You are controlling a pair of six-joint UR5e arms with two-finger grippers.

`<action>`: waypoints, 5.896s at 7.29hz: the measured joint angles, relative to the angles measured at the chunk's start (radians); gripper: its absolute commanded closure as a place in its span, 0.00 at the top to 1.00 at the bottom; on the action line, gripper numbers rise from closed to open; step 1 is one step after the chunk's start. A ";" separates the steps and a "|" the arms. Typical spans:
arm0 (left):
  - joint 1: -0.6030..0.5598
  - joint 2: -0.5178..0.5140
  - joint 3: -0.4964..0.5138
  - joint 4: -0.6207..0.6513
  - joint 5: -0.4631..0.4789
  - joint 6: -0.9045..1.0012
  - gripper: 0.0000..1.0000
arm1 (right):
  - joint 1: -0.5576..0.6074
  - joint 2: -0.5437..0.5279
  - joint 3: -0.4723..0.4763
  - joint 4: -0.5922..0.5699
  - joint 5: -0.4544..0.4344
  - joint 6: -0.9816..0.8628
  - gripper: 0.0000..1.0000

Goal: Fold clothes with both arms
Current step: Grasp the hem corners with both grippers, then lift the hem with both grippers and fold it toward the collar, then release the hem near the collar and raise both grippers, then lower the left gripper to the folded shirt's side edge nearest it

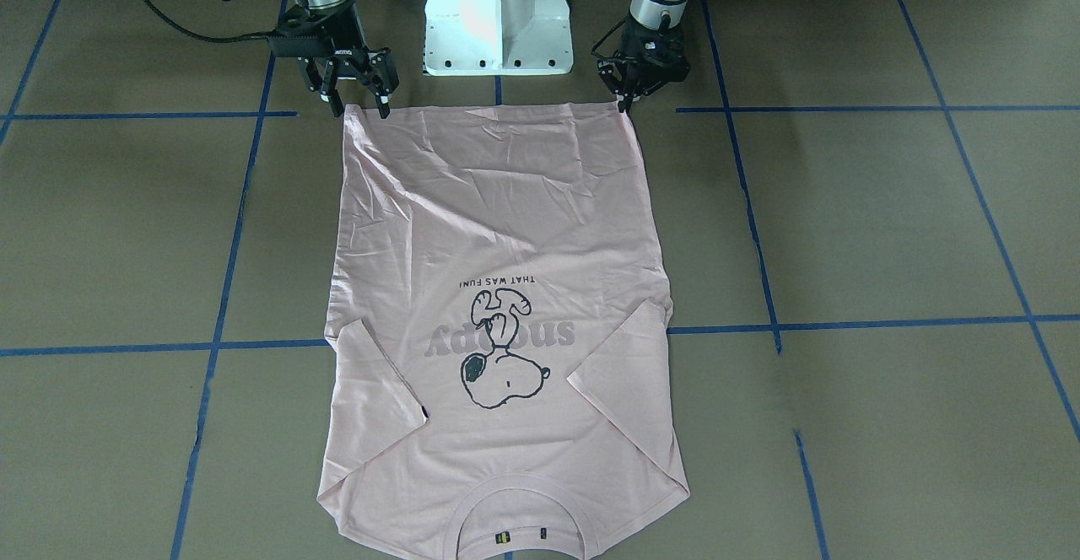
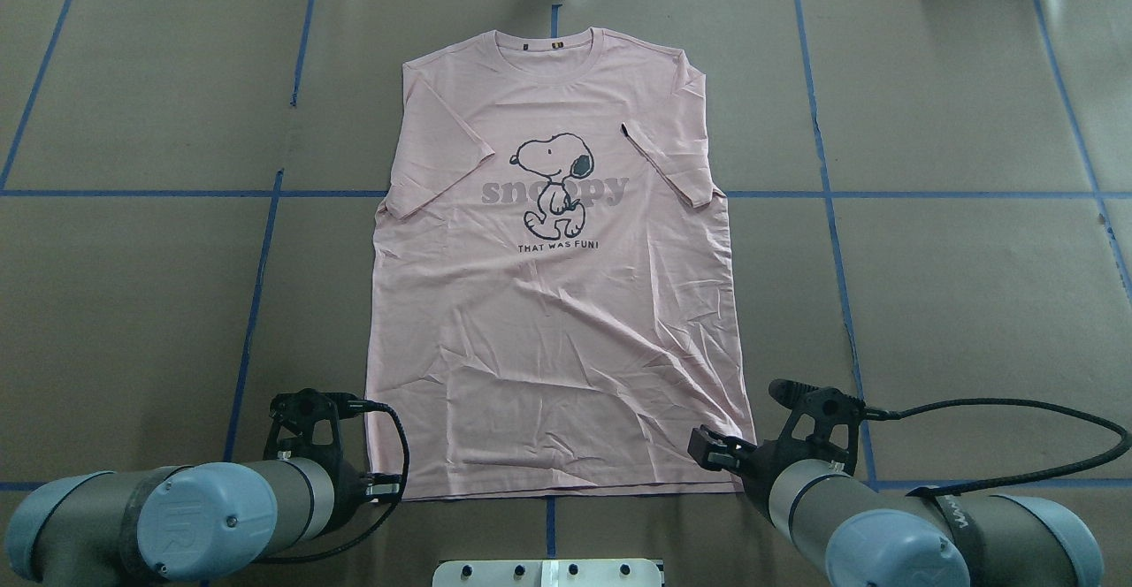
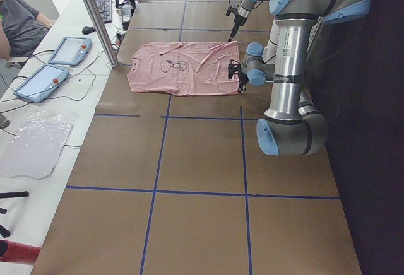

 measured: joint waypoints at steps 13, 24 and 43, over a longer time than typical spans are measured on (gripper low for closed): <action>-0.003 -0.008 -0.014 -0.006 -0.004 0.010 0.00 | -0.081 -0.035 -0.041 -0.028 -0.057 0.110 0.00; -0.262 -0.302 -0.442 0.643 -0.290 0.165 0.00 | 0.078 0.319 0.490 -0.826 0.192 0.027 0.00; -0.727 -0.418 0.552 -0.154 -0.292 0.671 1.00 | 0.813 0.691 -0.869 0.072 0.571 -0.679 1.00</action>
